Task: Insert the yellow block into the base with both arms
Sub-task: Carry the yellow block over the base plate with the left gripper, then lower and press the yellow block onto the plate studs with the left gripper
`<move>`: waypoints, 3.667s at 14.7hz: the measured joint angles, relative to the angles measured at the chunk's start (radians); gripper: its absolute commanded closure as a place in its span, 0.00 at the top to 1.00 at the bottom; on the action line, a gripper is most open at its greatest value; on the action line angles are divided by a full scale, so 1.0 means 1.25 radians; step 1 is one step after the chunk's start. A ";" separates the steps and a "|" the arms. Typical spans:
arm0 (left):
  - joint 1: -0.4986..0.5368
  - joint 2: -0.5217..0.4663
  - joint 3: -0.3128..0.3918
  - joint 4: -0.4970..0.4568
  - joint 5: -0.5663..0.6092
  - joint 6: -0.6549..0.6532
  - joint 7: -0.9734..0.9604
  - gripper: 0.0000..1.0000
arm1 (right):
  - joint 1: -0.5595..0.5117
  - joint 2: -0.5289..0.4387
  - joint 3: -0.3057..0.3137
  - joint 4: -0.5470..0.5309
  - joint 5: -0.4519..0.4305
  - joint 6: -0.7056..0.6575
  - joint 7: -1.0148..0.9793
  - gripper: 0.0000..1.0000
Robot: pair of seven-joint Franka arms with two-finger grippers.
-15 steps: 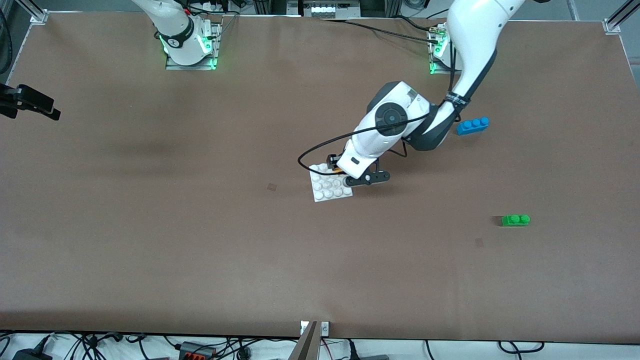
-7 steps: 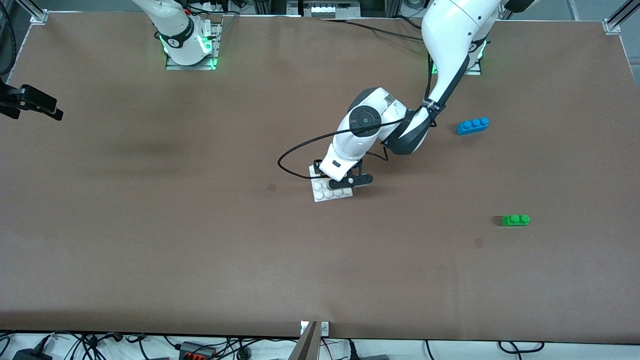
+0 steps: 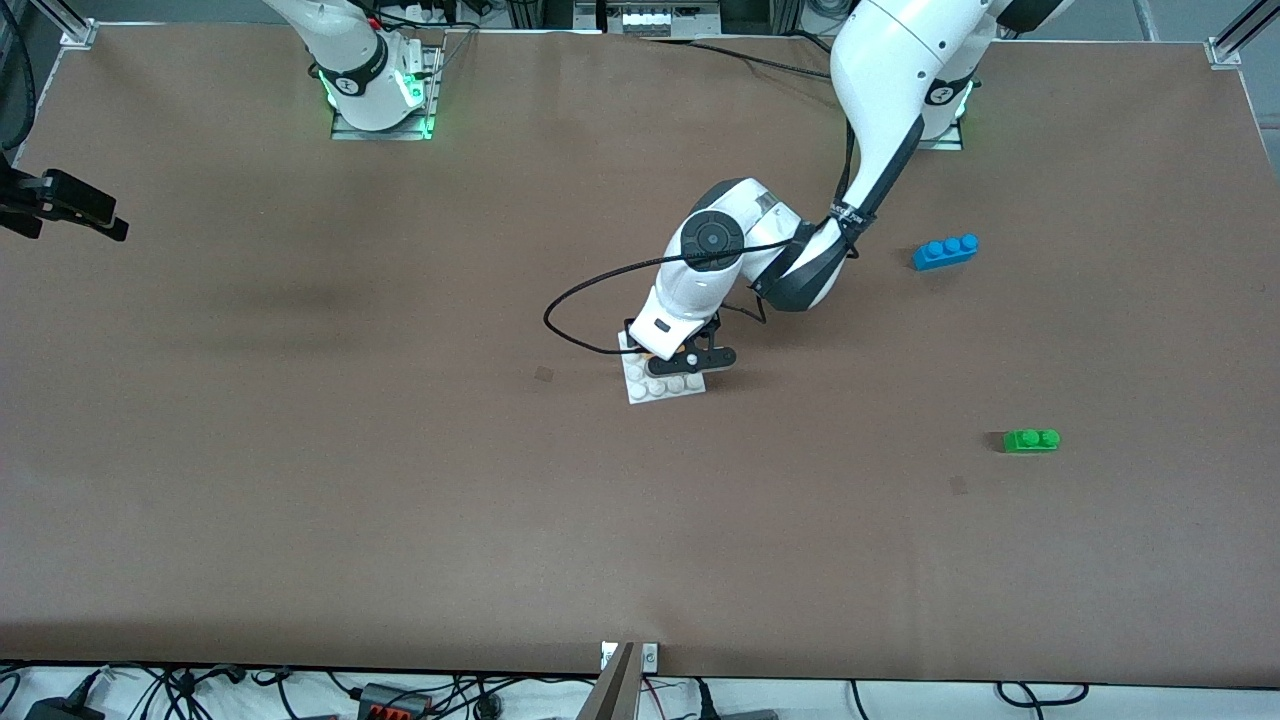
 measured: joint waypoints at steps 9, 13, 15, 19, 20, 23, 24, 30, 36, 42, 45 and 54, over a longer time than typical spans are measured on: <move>-0.024 0.014 0.022 -0.002 0.000 0.012 -0.007 0.64 | 0.000 0.000 0.000 0.000 0.000 0.000 0.000 1.00; -0.033 0.014 0.034 -0.002 0.000 0.014 -0.010 0.64 | 0.000 0.000 0.000 0.000 0.000 0.000 0.000 1.00; -0.035 0.014 0.035 -0.002 0.000 0.014 -0.010 0.64 | 0.000 0.000 0.000 0.000 0.000 0.000 0.000 1.00; -0.042 0.014 0.035 -0.002 0.000 0.015 -0.013 0.64 | 0.000 0.000 0.000 0.000 0.000 0.000 0.000 1.00; -0.042 0.014 0.035 -0.002 0.000 0.016 -0.013 0.64 | 0.000 0.000 0.000 0.000 0.000 0.000 0.000 1.00; -0.042 0.014 0.036 -0.002 0.000 0.016 -0.013 0.65 | 0.000 0.000 0.000 0.000 0.000 0.000 0.000 1.00; -0.042 0.014 0.038 -0.002 0.000 0.016 -0.013 0.65 | 0.000 0.000 0.000 0.000 0.000 0.000 0.000 1.00; -0.043 0.014 0.044 -0.003 0.000 0.023 -0.013 0.65 | 0.000 0.000 0.000 0.000 0.000 0.000 0.000 1.00; -0.044 0.015 0.045 -0.008 0.000 0.026 -0.013 0.65 | 0.000 0.000 0.000 0.000 0.000 0.000 0.000 1.00; -0.045 0.015 0.045 -0.009 0.000 0.026 -0.013 0.66 | 0.000 0.000 0.000 0.000 0.000 0.000 0.000 1.00; -0.045 0.015 0.045 -0.010 0.000 0.026 -0.013 0.66 | 0.000 0.000 0.000 0.000 0.000 0.000 0.000 1.00; -0.047 0.015 0.045 -0.011 0.000 0.028 -0.023 0.66 | 0.000 0.000 0.000 0.000 0.000 0.000 0.000 1.00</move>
